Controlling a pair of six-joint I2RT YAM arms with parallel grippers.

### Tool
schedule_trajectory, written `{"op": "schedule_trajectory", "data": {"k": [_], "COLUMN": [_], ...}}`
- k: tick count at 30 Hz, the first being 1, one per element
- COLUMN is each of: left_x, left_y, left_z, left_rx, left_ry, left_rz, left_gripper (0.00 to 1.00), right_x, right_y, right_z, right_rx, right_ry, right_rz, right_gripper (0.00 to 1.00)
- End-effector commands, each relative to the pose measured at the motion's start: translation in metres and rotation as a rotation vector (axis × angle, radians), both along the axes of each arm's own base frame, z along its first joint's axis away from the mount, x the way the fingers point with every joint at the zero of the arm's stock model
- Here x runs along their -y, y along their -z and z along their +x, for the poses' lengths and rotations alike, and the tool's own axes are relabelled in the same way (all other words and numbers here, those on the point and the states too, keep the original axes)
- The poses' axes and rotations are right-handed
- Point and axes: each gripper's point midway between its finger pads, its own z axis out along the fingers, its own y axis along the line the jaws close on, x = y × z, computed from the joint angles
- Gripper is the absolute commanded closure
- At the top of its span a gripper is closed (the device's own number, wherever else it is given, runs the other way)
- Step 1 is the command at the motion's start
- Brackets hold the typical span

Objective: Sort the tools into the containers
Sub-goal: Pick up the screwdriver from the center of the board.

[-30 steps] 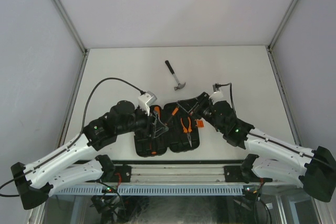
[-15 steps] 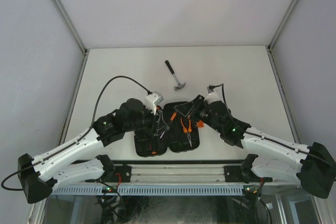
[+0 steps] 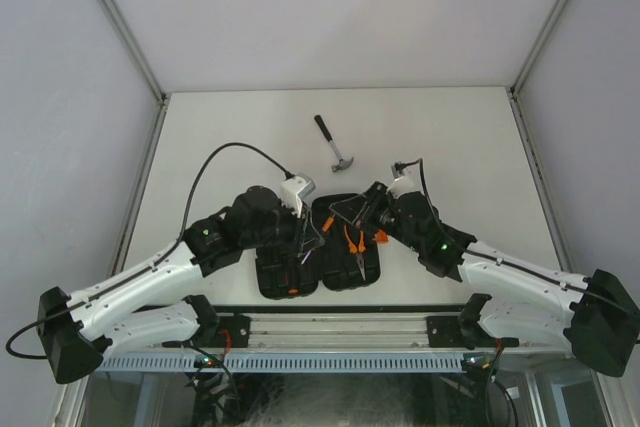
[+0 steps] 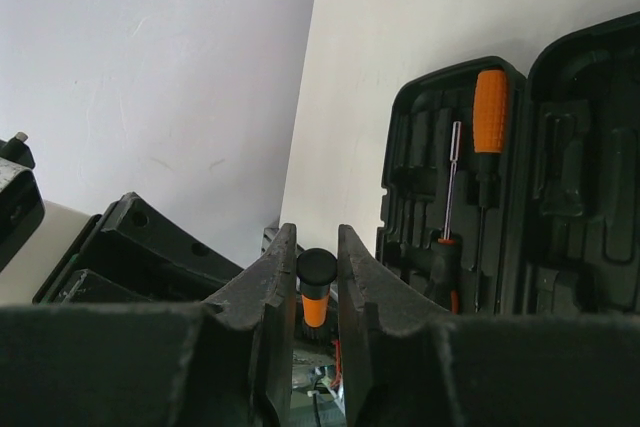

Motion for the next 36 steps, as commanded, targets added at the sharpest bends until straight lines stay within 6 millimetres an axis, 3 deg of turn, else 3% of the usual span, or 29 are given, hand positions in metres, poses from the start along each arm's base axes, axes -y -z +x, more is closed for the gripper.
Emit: {"op": "schedule_trajectory", "data": {"k": [1,7,10,14,21,28,36], "left_x": [0.012,0.01,0.006,0.004,-0.009,-0.033,-0.057], "left_y": [-0.031,-0.029,-0.026,-0.021,-0.01,-0.007,-0.013], "left_z": [0.006,0.009,0.011,0.012,0.024,0.04,0.049], "left_rx": [0.053,0.046,0.043,0.035,0.042,0.077,0.109], "left_ry": [0.01,-0.016,-0.041,-0.065,-0.168,-0.319,-0.446], "left_rz": [-0.083,-0.074,-0.069,-0.062,-0.026,0.029,0.001], "left_gripper": [0.8,0.99,1.0,1.0,1.0,1.0,1.0], "right_x": [-0.009,-0.002,0.004,0.012,0.034,0.066,0.095], "right_y": [-0.031,-0.029,-0.033,-0.037,-0.039,-0.033,-0.01], "right_z": [0.002,0.002,0.004,0.007,0.012,0.015,0.01], "right_rx": [0.067,0.073,0.096,0.123,0.159,0.183,0.152], "right_ry": [-0.026,-0.006,0.015,0.04,0.103,0.194,0.248], "right_rz": [0.057,0.027,0.016,0.0,-0.055,-0.158,-0.298], "right_gripper": [1.0,0.98,0.89,0.67,0.5,0.46,0.45]}}
